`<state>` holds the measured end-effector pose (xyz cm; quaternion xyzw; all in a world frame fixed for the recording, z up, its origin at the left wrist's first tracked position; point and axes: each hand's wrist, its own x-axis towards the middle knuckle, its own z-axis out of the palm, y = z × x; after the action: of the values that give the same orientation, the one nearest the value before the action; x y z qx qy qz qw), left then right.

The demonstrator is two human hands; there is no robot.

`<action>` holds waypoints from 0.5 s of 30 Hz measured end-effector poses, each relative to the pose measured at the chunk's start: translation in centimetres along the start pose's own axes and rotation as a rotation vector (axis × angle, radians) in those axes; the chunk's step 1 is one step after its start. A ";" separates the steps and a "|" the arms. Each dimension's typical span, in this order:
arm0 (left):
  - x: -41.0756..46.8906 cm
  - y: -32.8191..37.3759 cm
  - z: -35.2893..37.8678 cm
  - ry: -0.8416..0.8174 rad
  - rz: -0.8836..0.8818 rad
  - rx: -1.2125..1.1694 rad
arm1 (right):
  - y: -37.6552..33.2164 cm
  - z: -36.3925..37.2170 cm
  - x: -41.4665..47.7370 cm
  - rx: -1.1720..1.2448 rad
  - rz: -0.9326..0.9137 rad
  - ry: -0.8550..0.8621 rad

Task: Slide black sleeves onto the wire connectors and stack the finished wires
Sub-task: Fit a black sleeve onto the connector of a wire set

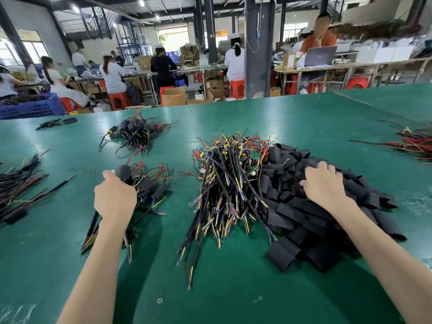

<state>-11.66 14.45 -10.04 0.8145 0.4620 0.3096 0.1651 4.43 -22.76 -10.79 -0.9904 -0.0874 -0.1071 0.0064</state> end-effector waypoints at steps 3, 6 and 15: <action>-0.3 0.3 0.1 0.040 0.000 0.087 | 0.0 -0.1 0.0 0.013 0.006 -0.029; -0.8 1.6 -0.3 0.224 0.060 0.041 | -0.1 -0.3 0.1 0.047 0.020 -0.027; -2.2 12.0 4.0 -0.631 -0.008 -0.641 | -0.2 -0.1 0.1 0.090 0.003 -0.001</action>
<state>-2.05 6.37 -7.18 0.7750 0.2728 0.1728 0.5432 4.49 -22.56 -10.63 -0.9893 -0.0908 -0.1024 0.0510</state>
